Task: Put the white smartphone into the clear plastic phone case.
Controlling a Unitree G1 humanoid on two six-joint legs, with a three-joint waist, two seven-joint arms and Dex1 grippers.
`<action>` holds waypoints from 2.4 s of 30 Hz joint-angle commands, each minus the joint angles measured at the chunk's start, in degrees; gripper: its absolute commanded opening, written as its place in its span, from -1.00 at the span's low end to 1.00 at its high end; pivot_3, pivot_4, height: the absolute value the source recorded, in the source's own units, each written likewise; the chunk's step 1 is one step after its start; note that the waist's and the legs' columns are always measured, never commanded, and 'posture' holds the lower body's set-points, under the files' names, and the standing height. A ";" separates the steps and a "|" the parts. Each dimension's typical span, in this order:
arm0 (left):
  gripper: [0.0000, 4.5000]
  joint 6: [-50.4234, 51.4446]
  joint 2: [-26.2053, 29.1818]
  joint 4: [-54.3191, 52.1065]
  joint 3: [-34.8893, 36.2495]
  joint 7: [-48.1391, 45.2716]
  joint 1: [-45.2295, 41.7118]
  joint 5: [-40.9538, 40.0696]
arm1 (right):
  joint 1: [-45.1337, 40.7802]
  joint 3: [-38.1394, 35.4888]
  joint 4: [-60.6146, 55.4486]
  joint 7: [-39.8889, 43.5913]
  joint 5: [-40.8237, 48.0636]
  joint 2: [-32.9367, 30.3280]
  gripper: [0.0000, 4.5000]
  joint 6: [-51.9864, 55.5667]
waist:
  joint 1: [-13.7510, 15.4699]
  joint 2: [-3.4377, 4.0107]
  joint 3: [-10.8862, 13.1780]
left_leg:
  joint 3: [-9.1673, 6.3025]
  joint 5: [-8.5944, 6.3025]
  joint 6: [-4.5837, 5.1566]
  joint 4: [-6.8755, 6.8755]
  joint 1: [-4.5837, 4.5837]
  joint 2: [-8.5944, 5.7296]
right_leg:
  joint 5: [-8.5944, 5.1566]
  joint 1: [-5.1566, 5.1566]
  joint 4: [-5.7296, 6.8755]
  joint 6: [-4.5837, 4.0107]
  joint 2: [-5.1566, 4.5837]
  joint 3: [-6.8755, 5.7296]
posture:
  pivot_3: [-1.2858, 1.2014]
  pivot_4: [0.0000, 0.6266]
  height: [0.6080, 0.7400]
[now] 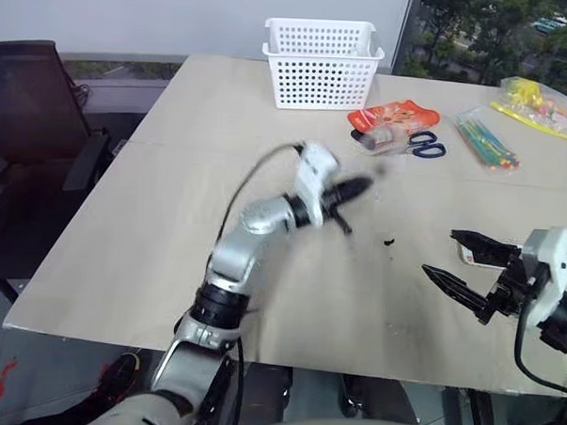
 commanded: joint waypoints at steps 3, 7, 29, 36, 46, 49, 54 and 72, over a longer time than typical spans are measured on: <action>-0.99 7.97 0.50 2.70 17.55 6.63 -8.40 -18.78 | -2.45 1.39 1.08 -0.67 -1.88 0.16 1.00 -2.46 | -0.23 0.02 -0.02 | -0.02 0.00 0.01 0.04 0.07 -0.14 | 0.00 0.09 0.01 0.01 0.06 0.01 | 0.03 -0.52 1.00; -0.99 15.81 1.44 -1.40 16.47 7.26 -6.26 -26.12 | -2.85 2.45 1.56 -1.62 -3.82 0.59 1.00 -3.44 | -0.01 -0.08 0.04 | -0.10 0.01 0.02 0.12 0.02 -0.15 | 0.01 0.14 0.03 0.01 0.07 -0.04 | 0.03 -0.52 1.00; 0.02 -8.71 23.16 -5.29 -28.49 -27.29 13.07 13.69 | 2.27 -5.37 14.52 5.08 -11.66 -3.96 1.00 -11.55 | -0.17 0.21 -0.01 | 0.06 -0.19 -0.23 0.04 0.03 0.02 | -0.01 0.01 0.02 -0.01 -0.06 -0.02 | 0.03 -0.52 1.00; 0.98 -13.06 23.48 -6.60 -22.76 -26.54 12.22 14.05 | -0.91 -2.47 25.80 12.73 -15.16 -8.72 1.00 -16.66 | -0.22 0.32 0.04 | 0.04 -0.18 -0.22 0.14 0.06 0.07 | 0.00 0.03 0.03 -0.02 -0.01 -0.02 | 0.03 -0.52 1.00; 0.98 14.71 34.61 -23.72 0.34 -22.27 13.74 -7.24 | -25.37 7.36 55.55 21.09 -19.81 -13.23 1.00 -17.31 | -1.08 0.36 0.14 | 0.06 -0.06 -0.01 0.11 0.08 -0.03 | 0.00 0.04 0.05 -0.01 0.15 0.08 | 0.03 -0.52 1.00; 0.98 20.46 40.16 -28.02 6.14 -23.05 17.99 -12.97 | -33.96 11.02 65.13 25.23 -20.51 -12.50 1.00 -13.53 | -1.24 0.38 0.24 | 0.05 -0.06 -0.02 0.10 0.07 0.03 | 0.00 0.01 0.05 -0.02 0.32 0.14 | 0.03 -0.52 1.00; 0.98 21.06 45.40 -30.85 8.92 -22.38 24.41 -13.64 | -42.94 16.00 76.69 29.38 -22.81 -11.25 1.00 -7.56 | -0.92 0.44 0.25 | 0.02 -0.06 -0.03 0.14 0.09 0.09 | 0.01 0.03 0.06 -0.04 0.38 0.13 | 0.03 -0.52 1.00; 0.98 19.00 45.55 -33.87 4.09 -23.20 25.52 -15.54 | -20.52 11.48 56.38 35.22 -22.07 -16.36 1.00 -15.35 | -0.06 0.47 0.23 | 0.08 -0.23 -0.29 0.21 0.11 0.07 | 0.01 0.05 0.08 -0.03 0.30 0.18 | 0.03 -0.52 1.00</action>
